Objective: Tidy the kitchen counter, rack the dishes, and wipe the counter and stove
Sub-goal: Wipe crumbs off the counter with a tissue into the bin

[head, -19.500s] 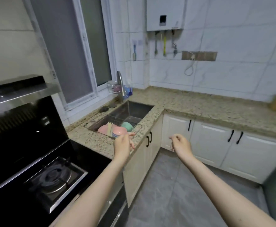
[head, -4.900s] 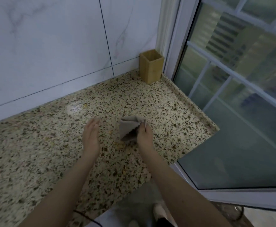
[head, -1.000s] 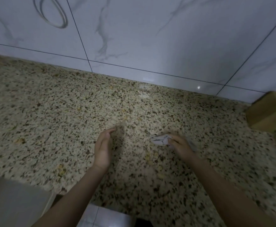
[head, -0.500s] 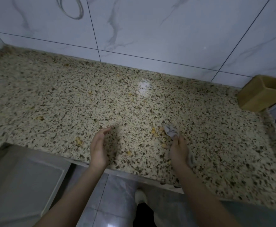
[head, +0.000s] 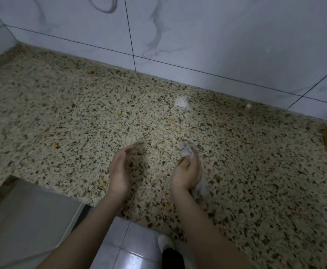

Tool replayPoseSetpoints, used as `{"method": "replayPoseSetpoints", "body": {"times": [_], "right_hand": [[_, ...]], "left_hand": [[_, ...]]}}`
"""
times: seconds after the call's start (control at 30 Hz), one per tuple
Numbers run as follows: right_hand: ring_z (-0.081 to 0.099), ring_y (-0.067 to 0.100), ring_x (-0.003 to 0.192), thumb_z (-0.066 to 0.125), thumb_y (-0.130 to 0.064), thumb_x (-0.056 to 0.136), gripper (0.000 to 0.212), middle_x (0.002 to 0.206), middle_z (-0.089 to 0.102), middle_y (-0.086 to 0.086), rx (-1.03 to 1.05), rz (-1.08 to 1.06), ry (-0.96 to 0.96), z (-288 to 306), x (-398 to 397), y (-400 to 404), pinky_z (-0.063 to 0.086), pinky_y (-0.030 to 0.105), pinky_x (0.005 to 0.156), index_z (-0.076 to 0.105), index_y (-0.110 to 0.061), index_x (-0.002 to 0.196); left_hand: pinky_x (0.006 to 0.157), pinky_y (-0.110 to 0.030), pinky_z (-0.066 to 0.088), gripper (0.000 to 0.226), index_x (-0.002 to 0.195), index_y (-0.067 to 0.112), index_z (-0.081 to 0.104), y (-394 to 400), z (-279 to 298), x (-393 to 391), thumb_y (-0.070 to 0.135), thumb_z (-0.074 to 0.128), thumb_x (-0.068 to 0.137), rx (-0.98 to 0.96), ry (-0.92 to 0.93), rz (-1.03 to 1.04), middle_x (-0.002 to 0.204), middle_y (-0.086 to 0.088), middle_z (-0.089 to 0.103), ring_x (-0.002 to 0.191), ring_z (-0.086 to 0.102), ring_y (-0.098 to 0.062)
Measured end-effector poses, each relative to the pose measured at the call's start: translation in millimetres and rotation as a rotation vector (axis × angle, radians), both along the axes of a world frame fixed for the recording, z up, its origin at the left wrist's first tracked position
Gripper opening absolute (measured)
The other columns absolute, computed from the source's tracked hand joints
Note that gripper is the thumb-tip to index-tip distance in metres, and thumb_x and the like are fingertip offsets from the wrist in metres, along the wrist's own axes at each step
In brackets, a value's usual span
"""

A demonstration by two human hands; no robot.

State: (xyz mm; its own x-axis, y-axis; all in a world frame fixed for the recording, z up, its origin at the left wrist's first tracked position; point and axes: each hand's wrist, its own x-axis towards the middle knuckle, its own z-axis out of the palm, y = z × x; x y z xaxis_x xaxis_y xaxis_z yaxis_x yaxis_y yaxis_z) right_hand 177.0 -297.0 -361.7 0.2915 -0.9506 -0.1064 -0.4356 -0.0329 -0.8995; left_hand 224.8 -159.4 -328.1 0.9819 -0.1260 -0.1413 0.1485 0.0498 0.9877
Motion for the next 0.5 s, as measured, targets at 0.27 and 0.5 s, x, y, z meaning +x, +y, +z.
{"method": "replayPoseSetpoints", "body": {"times": [0.27,0.5], "right_hand": [[0.045,0.025,0.129,0.036,-0.028,0.102,0.041,0.142,0.047,0.009,0.418,0.159,-0.154,11,74,6,0.035,0.024,0.093,0.044,-0.013,0.139],[0.042,0.026,0.129,0.040,-0.031,0.101,0.041,0.141,0.043,0.006,0.617,0.127,-0.234,31,47,-41,0.034,0.036,0.103,0.039,-0.020,0.140]], "left_hand": [[0.080,-0.019,0.042,0.034,0.109,0.014,0.066,4,13,47,0.028,0.038,0.097,0.039,0.073,0.139,0.117,0.011,0.064,0.109,0.054,0.000],[0.095,-0.034,0.042,0.032,0.105,0.013,0.066,-4,25,32,0.021,0.035,0.100,0.039,0.067,0.150,0.119,0.004,0.064,0.117,0.054,-0.011]]}}
